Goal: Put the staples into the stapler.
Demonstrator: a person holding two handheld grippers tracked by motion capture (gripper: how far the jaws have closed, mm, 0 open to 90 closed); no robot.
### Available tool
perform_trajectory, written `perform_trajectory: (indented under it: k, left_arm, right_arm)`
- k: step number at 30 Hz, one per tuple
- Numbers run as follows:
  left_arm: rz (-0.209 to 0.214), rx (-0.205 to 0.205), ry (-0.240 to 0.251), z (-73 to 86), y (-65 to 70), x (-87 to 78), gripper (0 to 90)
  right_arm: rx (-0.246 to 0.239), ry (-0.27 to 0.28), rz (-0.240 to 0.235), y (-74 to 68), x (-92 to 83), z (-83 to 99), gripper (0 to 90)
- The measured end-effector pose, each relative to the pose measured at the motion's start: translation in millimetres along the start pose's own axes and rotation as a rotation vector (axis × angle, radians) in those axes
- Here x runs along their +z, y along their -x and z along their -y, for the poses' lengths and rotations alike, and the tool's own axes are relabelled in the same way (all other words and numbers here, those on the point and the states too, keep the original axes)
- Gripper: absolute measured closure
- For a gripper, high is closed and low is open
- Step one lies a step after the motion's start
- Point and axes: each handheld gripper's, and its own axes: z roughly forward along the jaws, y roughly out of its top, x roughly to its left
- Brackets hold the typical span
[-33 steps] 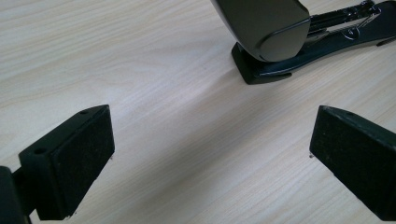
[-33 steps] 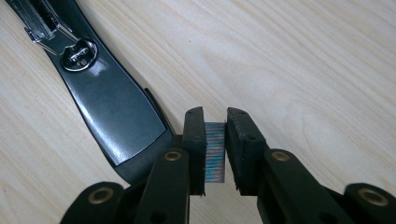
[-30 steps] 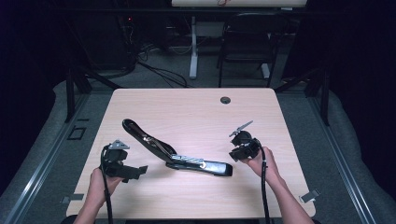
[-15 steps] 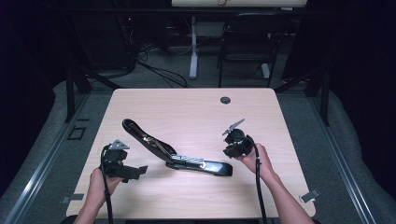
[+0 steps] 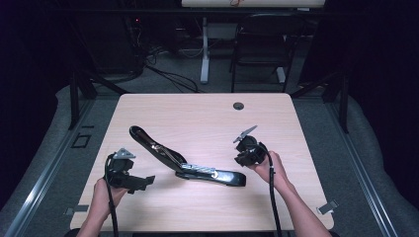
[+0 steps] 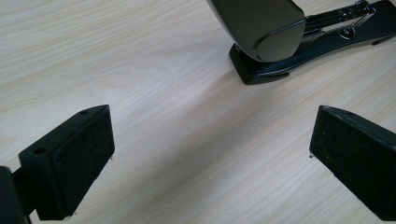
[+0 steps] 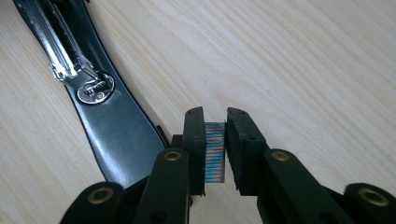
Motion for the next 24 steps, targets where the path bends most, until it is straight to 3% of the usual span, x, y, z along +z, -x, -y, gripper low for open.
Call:
perform_trajectory:
  k: [6,9,14,24]
  left_arm:
    - [0.001,0.008,-0.003,-1.0,1.6,1.0,0.0]
    - [-0.005,0.015,-0.011,-2.0,1.9,1.9,0.1]
    - [-0.004,0.019,-0.018,-2.1,2.8,4.5,0.1]
    - [-0.003,0.026,-0.025,-2.0,3.0,4.7,0.1]
  right_arm:
    - [-0.025,0.021,-0.004,0.0,-1.6,-7.6,78.3]
    - [-0.03,0.071,-0.009,-2.9,0.6,-14.7,78.3]
    - [-0.091,0.08,-0.007,-9.4,-1.9,-22.4,78.3]
    - [-0.112,0.102,-0.028,-15.1,0.5,-33.0,78.3]
